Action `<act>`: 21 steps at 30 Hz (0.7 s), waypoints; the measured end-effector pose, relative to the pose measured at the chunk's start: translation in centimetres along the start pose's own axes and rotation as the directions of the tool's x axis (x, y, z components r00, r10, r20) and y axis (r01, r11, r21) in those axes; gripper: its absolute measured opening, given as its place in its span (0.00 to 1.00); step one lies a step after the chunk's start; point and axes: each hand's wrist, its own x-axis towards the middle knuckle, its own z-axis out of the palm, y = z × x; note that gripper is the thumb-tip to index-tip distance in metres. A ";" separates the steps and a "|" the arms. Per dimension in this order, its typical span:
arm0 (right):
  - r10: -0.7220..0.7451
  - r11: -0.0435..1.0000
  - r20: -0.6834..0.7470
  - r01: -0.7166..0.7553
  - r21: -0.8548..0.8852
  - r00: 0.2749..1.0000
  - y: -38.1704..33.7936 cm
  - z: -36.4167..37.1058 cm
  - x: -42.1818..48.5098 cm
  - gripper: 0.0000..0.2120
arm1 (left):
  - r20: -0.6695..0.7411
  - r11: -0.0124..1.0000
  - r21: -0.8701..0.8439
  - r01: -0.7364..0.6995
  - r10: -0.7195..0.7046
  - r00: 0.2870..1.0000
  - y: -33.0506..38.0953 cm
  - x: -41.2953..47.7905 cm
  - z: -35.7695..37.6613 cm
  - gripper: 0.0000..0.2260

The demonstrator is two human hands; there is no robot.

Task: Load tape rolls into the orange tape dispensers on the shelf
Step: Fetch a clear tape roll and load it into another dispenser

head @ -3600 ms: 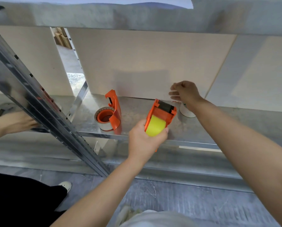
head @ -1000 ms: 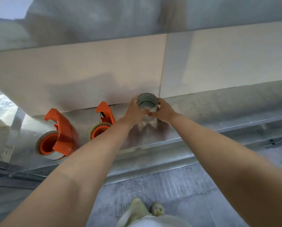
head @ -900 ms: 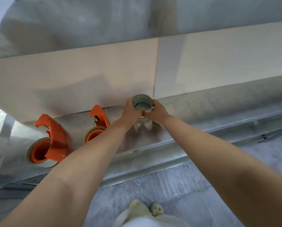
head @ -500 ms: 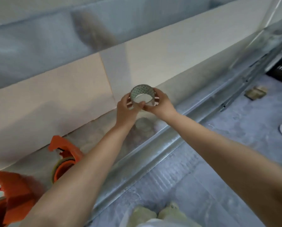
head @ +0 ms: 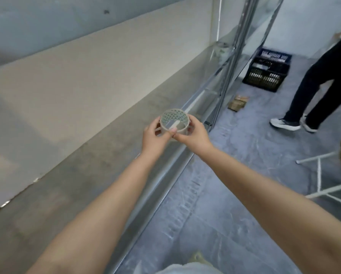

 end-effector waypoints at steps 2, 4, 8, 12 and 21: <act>0.004 1.000 -0.034 -0.004 -0.012 0.999 1.0 -2.9 0.7 0.31 | 0.037 1.000 0.013 -0.012 0.012 0.999 0.1 0.7 3.2 0.24; 0.011 1.000 -0.063 -0.011 0.002 0.998 2.1 -5.5 1.2 0.31 | 0.079 0.999 0.031 -0.016 0.013 0.997 0.2 1.3 6.0 0.23; 0.047 0.999 -0.147 -0.045 0.021 0.988 4.2 -10.1 2.6 0.30 | 0.214 0.998 0.046 -0.034 0.023 0.977 1.0 3.1 11.1 0.22; 0.057 0.998 -0.229 -0.048 0.043 0.972 5.5 -13.9 5.1 0.29 | 0.279 0.994 0.088 -0.069 0.042 0.959 1.5 6.2 15.7 0.23; 0.091 0.996 -0.396 -0.087 0.028 0.914 7.7 -20.9 13.0 0.27 | 0.460 0.986 0.079 -0.148 0.096 0.883 2.1 15.4 24.8 0.23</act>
